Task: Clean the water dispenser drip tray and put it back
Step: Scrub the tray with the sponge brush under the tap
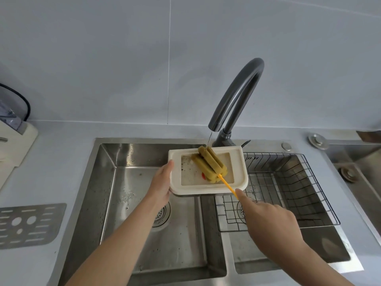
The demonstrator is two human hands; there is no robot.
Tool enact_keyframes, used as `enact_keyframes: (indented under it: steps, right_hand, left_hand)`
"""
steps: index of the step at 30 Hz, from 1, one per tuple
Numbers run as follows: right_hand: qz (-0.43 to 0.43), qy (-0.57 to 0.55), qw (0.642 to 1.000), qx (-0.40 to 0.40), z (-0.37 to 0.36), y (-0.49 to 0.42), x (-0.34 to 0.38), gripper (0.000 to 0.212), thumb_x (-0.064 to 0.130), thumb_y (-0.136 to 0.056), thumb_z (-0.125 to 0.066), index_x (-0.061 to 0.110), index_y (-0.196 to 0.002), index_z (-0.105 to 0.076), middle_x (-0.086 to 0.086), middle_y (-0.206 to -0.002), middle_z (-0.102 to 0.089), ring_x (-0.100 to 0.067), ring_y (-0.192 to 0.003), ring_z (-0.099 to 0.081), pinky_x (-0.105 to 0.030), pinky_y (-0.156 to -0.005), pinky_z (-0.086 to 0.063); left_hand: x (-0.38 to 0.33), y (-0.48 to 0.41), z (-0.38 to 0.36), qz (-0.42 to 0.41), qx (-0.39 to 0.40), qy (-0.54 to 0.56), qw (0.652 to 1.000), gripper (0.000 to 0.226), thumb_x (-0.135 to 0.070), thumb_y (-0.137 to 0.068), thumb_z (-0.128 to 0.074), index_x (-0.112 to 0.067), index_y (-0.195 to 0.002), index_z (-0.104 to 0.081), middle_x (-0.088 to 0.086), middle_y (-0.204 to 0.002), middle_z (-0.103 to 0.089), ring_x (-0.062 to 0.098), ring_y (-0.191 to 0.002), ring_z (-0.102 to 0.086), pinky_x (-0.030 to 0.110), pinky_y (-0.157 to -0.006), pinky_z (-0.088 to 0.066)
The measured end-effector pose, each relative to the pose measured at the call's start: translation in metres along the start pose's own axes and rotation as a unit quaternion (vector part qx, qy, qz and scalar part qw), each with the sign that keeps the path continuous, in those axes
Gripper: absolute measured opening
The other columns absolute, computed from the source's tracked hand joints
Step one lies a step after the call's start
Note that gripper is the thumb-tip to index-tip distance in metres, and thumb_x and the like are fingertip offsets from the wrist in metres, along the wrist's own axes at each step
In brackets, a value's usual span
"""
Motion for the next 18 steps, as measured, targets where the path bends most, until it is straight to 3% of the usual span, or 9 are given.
enact_keyframes:
  steps: [3,7,10,15,18]
  right_hand:
    - [-0.024,-0.015,1.0,-0.009,0.003,0.0,-0.016,0.055,0.019,-0.095,-0.03,0.042,-0.141,-0.01,0.003,-0.075,-0.046,-0.022,-0.069,-0.044,-0.029,-0.06,-0.035]
    - [-0.052,-0.023,0.998,-0.014,0.009,0.008,-0.036,0.051,0.024,-0.096,-0.03,0.048,-0.138,-0.014,0.001,-0.071,-0.047,-0.021,-0.067,-0.046,-0.028,-0.058,-0.035]
    - [-0.051,0.001,0.999,-0.005,0.011,0.008,-0.035,0.052,0.02,-0.095,-0.03,0.043,-0.139,-0.014,0.001,-0.065,-0.042,-0.022,-0.067,-0.045,-0.028,-0.056,-0.033]
    - [-0.008,0.034,0.999,0.008,0.01,0.001,-0.016,0.06,0.009,-0.093,-0.029,0.03,-0.145,-0.009,0.001,-0.069,-0.042,-0.022,-0.067,-0.043,-0.023,-0.044,-0.02]
    - [0.022,0.03,0.999,0.015,0.008,-0.002,-0.004,0.062,0.006,-0.091,-0.029,0.028,-0.145,-0.007,0.003,-0.059,-0.03,-0.024,-0.069,-0.042,-0.024,-0.043,-0.017]
  left_hand:
    - [0.006,0.0,-0.001,0.018,0.004,-0.023,1.0,0.028,-0.033,-0.094,-0.041,-0.014,-0.108,-0.056,0.004,-0.096,-0.065,0.019,-0.088,-0.062,0.032,-0.067,-0.05]
    - [0.008,-0.003,-0.001,0.022,0.013,-0.044,0.999,0.025,-0.034,-0.094,-0.04,-0.018,-0.099,-0.058,0.003,-0.094,-0.065,0.018,-0.087,-0.062,0.032,-0.07,-0.052]
    - [0.008,-0.002,-0.006,0.018,0.022,-0.052,0.998,0.022,-0.034,-0.095,-0.04,-0.022,-0.091,-0.058,0.002,-0.093,-0.065,0.018,-0.086,-0.061,0.032,-0.072,-0.05]
    - [0.007,-0.002,-0.014,0.012,0.028,-0.058,0.998,0.031,-0.035,-0.094,-0.04,-0.015,-0.111,-0.056,0.009,-0.107,-0.065,0.024,-0.097,-0.062,0.046,-0.089,-0.048]
    - [0.002,-0.004,-0.016,0.006,0.031,-0.062,0.998,0.03,-0.035,-0.094,-0.041,-0.016,-0.11,-0.057,0.011,-0.111,-0.065,0.027,-0.103,-0.061,0.047,-0.093,-0.046]
Point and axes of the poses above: each hand's wrist, its own y-axis away from the middle knuckle, its own z-axis out of the back of the hand, x = y × z, the point moved 3 cm from there along -y, towards the middle knuckle
